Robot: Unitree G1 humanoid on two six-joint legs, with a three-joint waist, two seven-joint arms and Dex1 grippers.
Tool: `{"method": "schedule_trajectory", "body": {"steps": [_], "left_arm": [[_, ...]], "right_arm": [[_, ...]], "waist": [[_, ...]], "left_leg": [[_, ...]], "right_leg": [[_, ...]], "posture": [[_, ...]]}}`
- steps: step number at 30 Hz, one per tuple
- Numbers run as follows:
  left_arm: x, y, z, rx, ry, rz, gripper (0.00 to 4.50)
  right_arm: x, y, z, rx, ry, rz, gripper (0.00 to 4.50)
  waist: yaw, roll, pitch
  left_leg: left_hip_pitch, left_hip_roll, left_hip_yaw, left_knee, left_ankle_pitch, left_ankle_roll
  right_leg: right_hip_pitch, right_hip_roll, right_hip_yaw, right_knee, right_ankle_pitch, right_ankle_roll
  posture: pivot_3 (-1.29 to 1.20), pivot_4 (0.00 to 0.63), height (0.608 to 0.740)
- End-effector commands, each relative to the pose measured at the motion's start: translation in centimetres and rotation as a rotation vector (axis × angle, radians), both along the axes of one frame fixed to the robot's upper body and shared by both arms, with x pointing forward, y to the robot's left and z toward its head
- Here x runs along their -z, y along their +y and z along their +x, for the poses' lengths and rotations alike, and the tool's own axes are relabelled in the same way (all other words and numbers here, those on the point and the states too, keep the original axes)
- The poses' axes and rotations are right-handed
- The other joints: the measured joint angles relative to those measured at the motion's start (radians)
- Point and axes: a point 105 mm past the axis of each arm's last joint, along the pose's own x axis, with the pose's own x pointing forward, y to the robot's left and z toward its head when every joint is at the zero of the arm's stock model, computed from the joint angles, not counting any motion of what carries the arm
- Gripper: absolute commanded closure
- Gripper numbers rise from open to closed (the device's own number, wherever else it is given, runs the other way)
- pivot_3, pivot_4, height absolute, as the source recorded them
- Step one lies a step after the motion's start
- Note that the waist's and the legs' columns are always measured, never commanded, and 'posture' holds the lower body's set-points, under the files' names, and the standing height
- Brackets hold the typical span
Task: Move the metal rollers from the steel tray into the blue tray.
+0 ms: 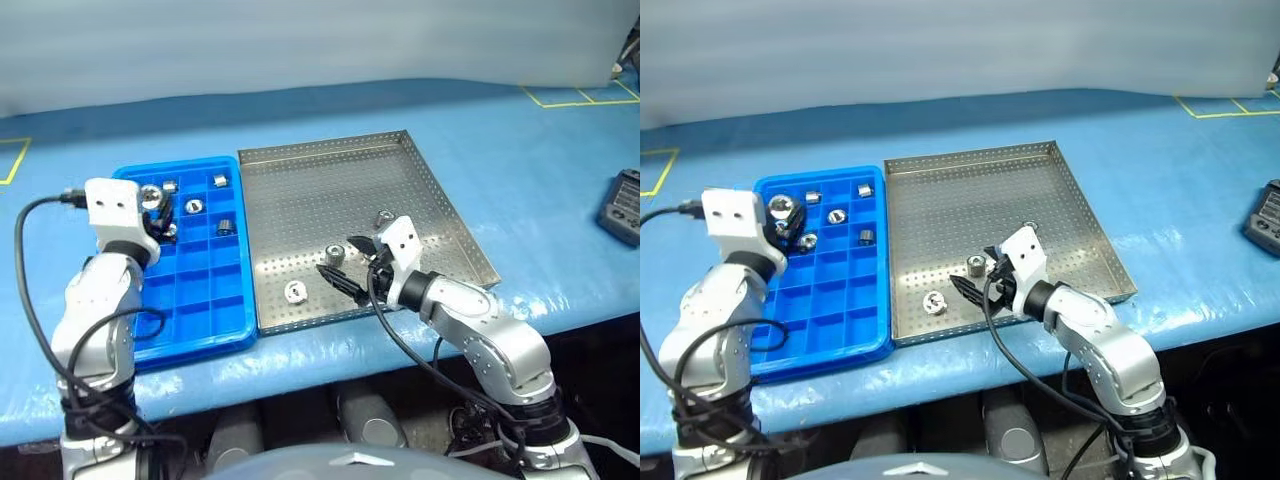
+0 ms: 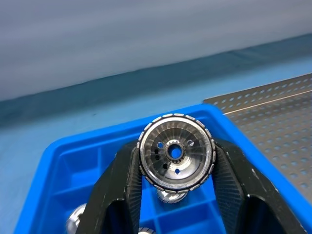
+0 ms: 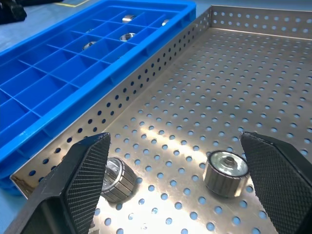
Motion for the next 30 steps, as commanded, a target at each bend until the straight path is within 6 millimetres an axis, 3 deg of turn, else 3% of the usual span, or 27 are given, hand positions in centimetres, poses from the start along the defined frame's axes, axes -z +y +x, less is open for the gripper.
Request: {"method": "schedule_trajectory", "body": {"steps": [1,6,13,19,21,26,30], "left_arm": [[-0.2,1.0,-1.4,-0.091,-0.01,0.033,2.77],[2.4,2.5,-2.5,-0.175,0.071,-0.005,2.77],[4.7,2.8,-2.1,-0.184,0.14,-0.075,2.77],[4.3,1.9,-1.2,-0.124,0.119,-0.1,0.78],[2.8,0.7,-0.4,-0.056,0.063,-0.094,0.11],[-1.3,-3.9,1.4,0.236,-0.061,-0.105,0.05],[-3.1,-8.6,2.4,0.53,-0.066,-0.088,0.05]], "right_arm": [[-1.1,0.7,-0.1,-0.04,-0.046,0.022,0.0],[-1.1,0.7,0.0,-0.05,-0.045,0.018,0.0],[-1.1,0.7,0.0,-0.05,-0.046,0.009,0.0],[-1.1,0.3,-0.1,-0.029,-0.047,0.005,0.0],[-1.1,0.0,-0.2,-0.019,-0.049,0.003,0.0],[-1.1,-1.1,-0.1,0.024,-0.054,-0.018,0.0],[-1.0,-2.4,0.0,0.071,-0.053,-0.044,0.0]], "waist": [[0.014,0.0,0.0],[0.041,0.0,0.0],[0.049,0.0,0.0],[0.038,-0.001,0.0],[0.036,-0.001,0.0],[0.036,-0.001,0.0],[0.031,-0.001,0.0]], "left_leg": [[0.0,0.0,0.0,0.0,0.0,0.0],[0.0,0.0,0.0,0.0,0.0,0.0],[0.0,0.0,0.0,0.001,0.0,0.0],[0.001,0.0,0.0,0.001,0.0,0.0],[0.0,0.0,0.0,0.001,0.0,0.0],[0.0,0.0,0.001,0.001,0.0,0.0],[-0.001,0.0,0.001,0.001,0.0,0.0]], "right_leg": [[0.0,0.0,0.0,0.0,0.0,0.0],[0.0,0.0,0.0,0.0,0.0,0.0],[0.0,0.0,-0.001,0.0,0.0,-0.001],[0.0,0.0,0.0,0.0,0.0,-0.001],[0.0,0.0,0.0,0.0,0.0,-0.001],[0.0,0.0,0.0,0.0,0.0,0.0],[0.0,0.0,0.0,0.0,0.0,0.0]], "posture": [[-0.06,0.15,0.74],[-0.06,0.15,0.74],[-0.08,0.15,0.74],[-0.1,0.15,0.74],[-0.11,0.15,0.74],[-0.13,0.15,0.74],[-0.16,0.15,0.74]]}}
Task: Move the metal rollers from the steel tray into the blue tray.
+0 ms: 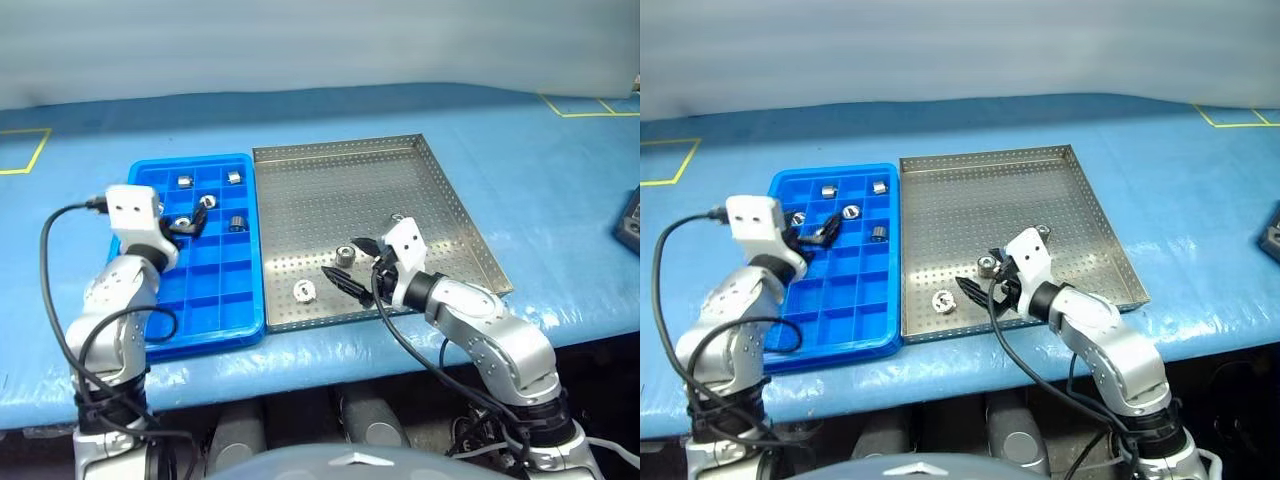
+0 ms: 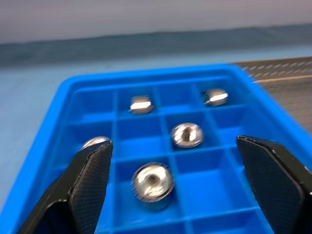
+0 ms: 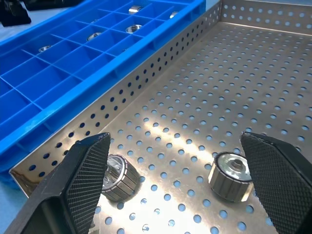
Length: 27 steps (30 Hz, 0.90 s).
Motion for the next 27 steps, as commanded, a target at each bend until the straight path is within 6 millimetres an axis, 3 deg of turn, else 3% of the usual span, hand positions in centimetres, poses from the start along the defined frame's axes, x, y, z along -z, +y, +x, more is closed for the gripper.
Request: {"method": "schedule_trajectory", "body": {"steps": [1,4,10,15,27], "left_arm": [[-2.0,-4.3,0.2,0.268,-0.043,0.008,0.05],[-1.0,-7.7,-0.3,0.518,0.036,0.082,0.05],[2.3,-9.8,-1.8,0.789,0.188,0.223,0.05],[4.5,-9.8,-3.1,0.942,0.314,0.364,0.05],[6.1,-9.6,-4.7,1.139,0.431,0.571,0.05]], "right_arm": [[-1.3,-1.2,-0.1,0.041,-0.053,-0.01,0.0],[-1.1,-2.3,-0.3,0.074,-0.048,-0.036,0.0],[-0.9,-2.7,-0.8,0.091,-0.042,-0.057,0.0],[-0.8,-2.7,-0.9,0.101,-0.041,-0.055,0.0],[-0.7,-1.9,-0.5,0.091,-0.047,-0.03,0.0]], "waist": [[-0.004,0.0,0.0],[-0.016,0.0,0.0],[-0.062,0.001,0.0],[-0.079,0.001,0.0],[-0.085,0.001,0.0]], "left_leg": [[0.0,0.0,0.0,0.0,0.0,0.0],[0.0,0.0,0.0,0.0,0.0,0.0],[0.001,0.001,0.0,-0.001,0.0,0.0],[0.001,0.001,0.0,-0.001,0.0,0.0],[0.0,0.001,0.0,-0.002,0.0,0.0]], "right_leg": [[0.0,0.0,0.0,0.0,0.0,0.0],[0.0,0.0,0.0,0.0,0.0,0.0],[0.0,0.001,0.0,0.001,0.0,0.0],[0.0,0.001,0.0,0.001,-0.003,-0.004],[-0.001,0.001,0.0,0.001,-0.003,-0.004]], "posture": [[-0.16,0.15,0.74],[-0.18,0.15,0.74],[-0.2,0.15,0.74],[-0.21,0.15,0.74],[-0.18,0.15,0.74]]}}
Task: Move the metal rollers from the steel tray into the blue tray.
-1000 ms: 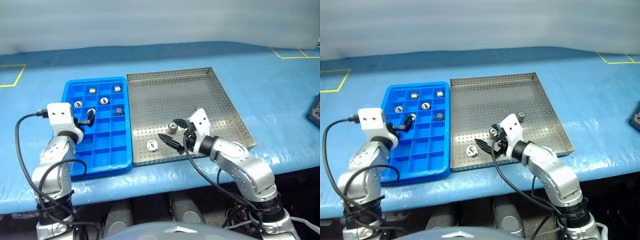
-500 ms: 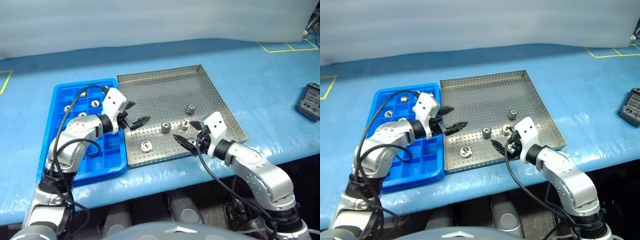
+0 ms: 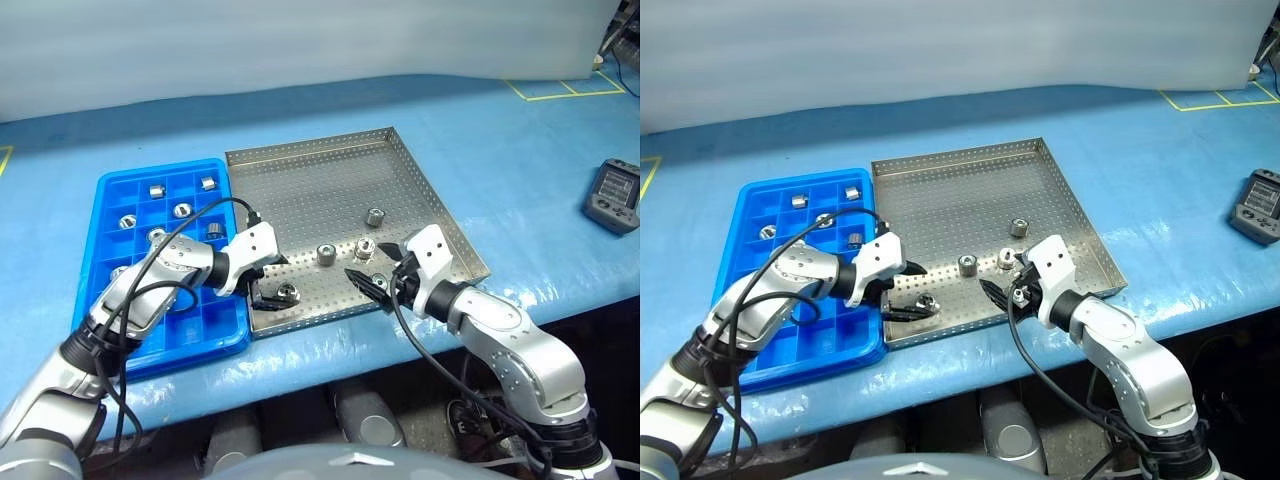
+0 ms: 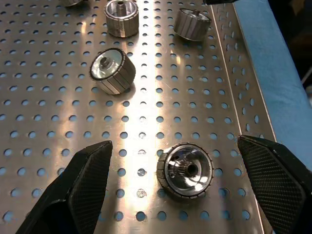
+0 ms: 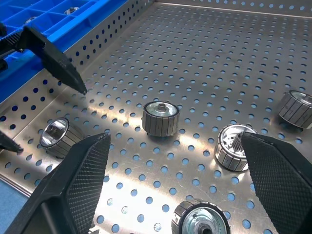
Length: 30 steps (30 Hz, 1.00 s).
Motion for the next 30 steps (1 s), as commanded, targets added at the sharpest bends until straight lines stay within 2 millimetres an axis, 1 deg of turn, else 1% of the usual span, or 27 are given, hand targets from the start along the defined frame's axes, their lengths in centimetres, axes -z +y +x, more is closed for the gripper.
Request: {"method": "schedule_trajectory", "body": {"steps": [1,11,23,30], "left_arm": [[-0.3,0.2,0.2,0.057,-0.034,0.069,0.05],[0.4,-0.1,1.2,0.127,-0.037,0.171,0.05],[1.6,-0.7,0.9,0.273,-0.01,0.308,0.05],[1.2,-1.7,1.2,0.294,-0.017,0.306,0.05]], "right_arm": [[-1.1,0.5,0.2,-0.013,-0.055,0.021,0.0],[-0.7,1.1,0.2,-0.009,-0.057,0.05,0.0],[-0.5,1.1,0.2,0.0,-0.059,0.067,0.0],[-0.5,1.1,0.1,0.003,-0.062,0.071,0.0]], "waist": [[0.001,0.0,0.0],[0.008,0.0,0.0],[0.008,0.001,0.0],[0.006,0.001,0.0]], "left_leg": [[0.0,0.0,0.0,0.0,0.0,0.0],[0.0,0.0,0.0,0.0,0.0,0.0],[0.0,0.0,0.0,0.0,0.0,0.0],[0.0,0.0,0.0,0.0,0.0,0.0]], "right_leg": [[0.0,0.0,0.0,0.0,0.0,0.0],[0.0,0.0,0.0,0.0,0.0,0.0],[0.0,0.0,0.0,0.0,0.0,0.0],[0.001,0.0,0.0,0.0,0.0,0.0]], "posture": [[-0.18,0.15,0.74],[-0.19,0.15,0.74],[-0.19,0.15,0.74],[-0.2,0.15,0.74]]}}
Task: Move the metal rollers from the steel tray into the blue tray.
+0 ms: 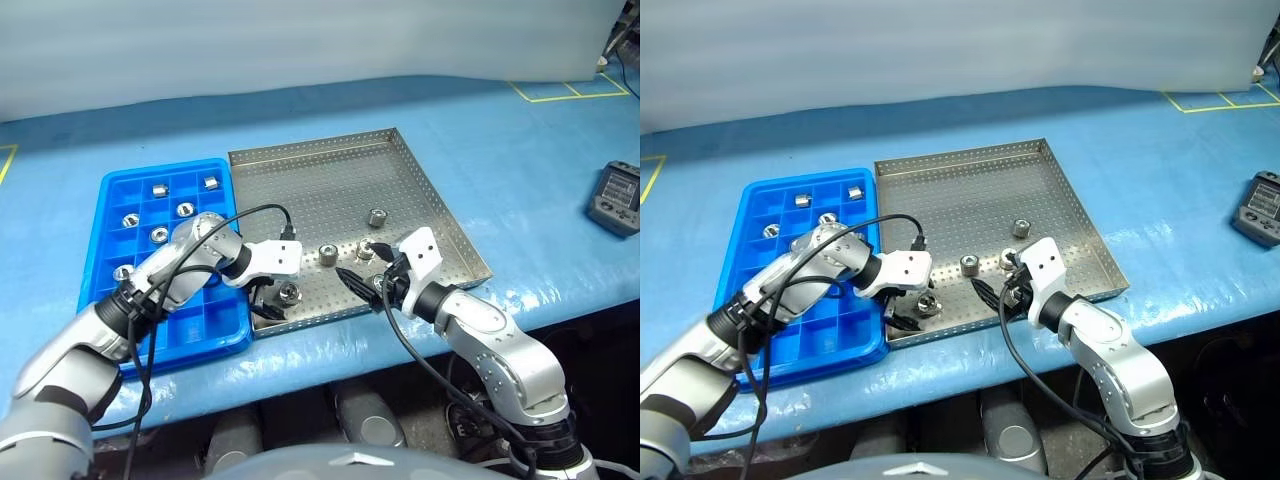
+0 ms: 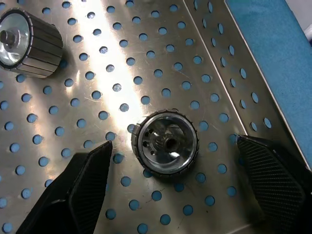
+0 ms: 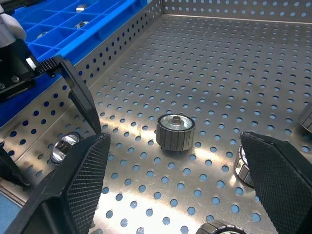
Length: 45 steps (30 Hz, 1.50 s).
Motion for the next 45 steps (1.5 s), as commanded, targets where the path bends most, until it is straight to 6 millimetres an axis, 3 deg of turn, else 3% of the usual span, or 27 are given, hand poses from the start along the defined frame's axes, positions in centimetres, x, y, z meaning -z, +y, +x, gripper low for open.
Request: {"method": "schedule_trajectory", "body": {"steps": [1,4,9,10,15,21,25,29,31,36,40,45], "left_arm": [[-0.3,-0.3,0.3,0.011,-0.013,0.005,0.22],[-0.1,-0.4,0.2,0.02,-0.012,0.016,0.94],[-0.1,-0.7,0.1,0.023,-0.007,0.006,2.61],[-0.2,-0.7,0.0,0.024,-0.007,0.003,2.7],[-1.3,-1.0,0.3,0.007,-0.035,-0.043,2.7],[-6.8,-2.0,2.8,-0.207,-0.189,-0.374,2.7],[-9.4,-0.5,3.9,-0.377,-0.315,-0.514,2.7],[-11.1,2.4,3.2,-0.516,-0.446,-0.592,2.7],[-11.6,4.8,2.4,-0.63,-0.512,-0.61,2.7],[-11.6,8.9,0.0,-0.871,-0.595,-0.626,2.7],[-9.6,12.1,-2.6,-1.07,-0.601,-0.552,2.7],[-6.9,13.0,-4.7,-1.225,-0.541,-0.522,2.7]], "right_arm": [[-1.0,0.0,0.0,0.003,-0.05,0.014,0.0],[-1.0,-0.1,0.0,0.008,-0.05,0.014,0.0],[-1.0,-0.2,-0.1,0.016,-0.051,0.014,0.0],[-1.0,-0.2,-0.1,0.017,-0.051,0.014,0.0],[-1.0,-0.2,-0.1,0.017,-0.051,0.014,0.0],[-1.2,0.1,0.1,-0.005,-0.058,0.012,0.0],[-1.3,0.4,0.2,-0.028,-0.061,0.01,0.0],[-1.5,0.9,0.3,-0.06,-0.065,0.009,0.0],[-1.8,1.7,0.3,-0.103,-0.07,0.006,0.0],[-2.2,3.6,0.3,-0.198,-0.08,0.009,0.0],[-2.4,5.2,0.3,-0.259,-0.079,0.027,0.0],[-1.9,6.0,-0.1,-0.312,-0.06,0.009,0.0]], "waist": [[-0.002,0.0,0.0],[-0.003,0.0,0.0],[-0.004,0.0,0.0],[-0.004,0.0,0.0],[-0.004,0.0,0.0],[0.008,0.0,0.0],[0.01,0.0,0.0],[0.017,0.001,0.0],[0.025,0.001,0.0],[0.048,0.0,0.0],[0.077,0.0,0.0],[0.12,-0.001,0.0]], "left_leg": [[0.0,0.0,0.0,0.0,0.0,0.0],[0.0,0.0,0.0,0.0,0.0,0.0],[0.0,0.0,0.0,0.0,0.0,0.0],[0.0,0.0,0.0,0.0,0.0,0.0],[0.0,0.0,0.0,0.0,0.0,0.0],[-0.001,0.0,0.0,0.001,0.0,0.0],[0.0,0.0,-0.001,0.0,0.0,0.0],[0.0,0.0,-0.001,0.0,0.0,0.0],[0.0,0.0,-0.001,0.0,0.0,0.0],[0.0,0.001,-0.002,0.0,0.0,0.0],[0.001,0.0,-0.001,0.001,0.0,0.0],[0.0,0.0,-0.002,0.002,0.0,0.0]], "right_leg": [[0.0,0.0,0.0,0.0,0.0,0.0],[0.0,0.0,0.0,0.0,0.001,0.002],[0.0,0.0,0.0,0.0,0.001,0.002],[0.0,0.0,0.0,0.0,0.001,0.002],[0.0,0.0,0.0,0.0,0.001,0.002],[0.0,0.0,0.0,0.0,0.002,0.003],[0.0,0.0,0.0,0.001,0.002,0.003],[0.0,0.0,0.0,0.001,0.002,0.003],[0.0,0.0,0.0,0.001,0.002,0.003],[0.0,0.0,-0.001,0.001,0.002,0.003],[0.001,0.0,-0.001,0.001,0.002,0.003],[0.001,0.0,-0.003,0.0,0.0,0.0]], "posture": [[-0.2,0.15,0.74],[-0.2,0.15,0.74],[-0.21,0.15,0.74],[-0.21,0.15,0.74],[-0.19,0.15,0.74],[-0.16,0.15,0.74],[-0.15,0.15,0.74],[-0.12,0.15,0.74],[-0.09,0.15,0.74],[-0.05,0.15,0.74],[-0.01,0.15,0.74],[0.03,0.15,0.74]]}}
